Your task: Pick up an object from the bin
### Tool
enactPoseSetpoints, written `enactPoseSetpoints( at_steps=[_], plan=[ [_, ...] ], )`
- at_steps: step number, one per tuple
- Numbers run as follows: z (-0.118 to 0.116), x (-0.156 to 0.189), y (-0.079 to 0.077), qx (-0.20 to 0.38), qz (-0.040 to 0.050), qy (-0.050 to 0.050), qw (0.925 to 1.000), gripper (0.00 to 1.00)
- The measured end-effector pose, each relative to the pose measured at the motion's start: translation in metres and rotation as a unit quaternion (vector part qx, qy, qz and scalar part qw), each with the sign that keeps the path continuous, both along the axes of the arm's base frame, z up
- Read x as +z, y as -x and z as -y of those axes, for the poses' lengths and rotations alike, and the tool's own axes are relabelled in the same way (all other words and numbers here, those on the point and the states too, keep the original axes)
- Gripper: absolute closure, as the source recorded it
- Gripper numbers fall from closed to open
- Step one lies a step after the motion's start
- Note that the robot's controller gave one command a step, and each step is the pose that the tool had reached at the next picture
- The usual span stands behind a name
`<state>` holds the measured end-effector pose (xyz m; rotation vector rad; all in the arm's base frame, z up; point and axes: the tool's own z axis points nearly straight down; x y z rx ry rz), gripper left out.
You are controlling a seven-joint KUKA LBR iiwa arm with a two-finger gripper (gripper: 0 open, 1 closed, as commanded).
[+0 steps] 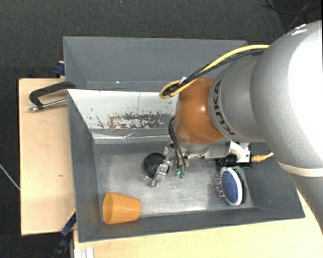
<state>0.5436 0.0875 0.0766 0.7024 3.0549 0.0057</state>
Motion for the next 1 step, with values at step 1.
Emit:
enactPoseSetpoints(
  at_steps=[1],
  plan=[
    [-0.0013,0.0585,-0.0025,0.001,0.0014,0.000,1.0000,1.00]
  ],
)
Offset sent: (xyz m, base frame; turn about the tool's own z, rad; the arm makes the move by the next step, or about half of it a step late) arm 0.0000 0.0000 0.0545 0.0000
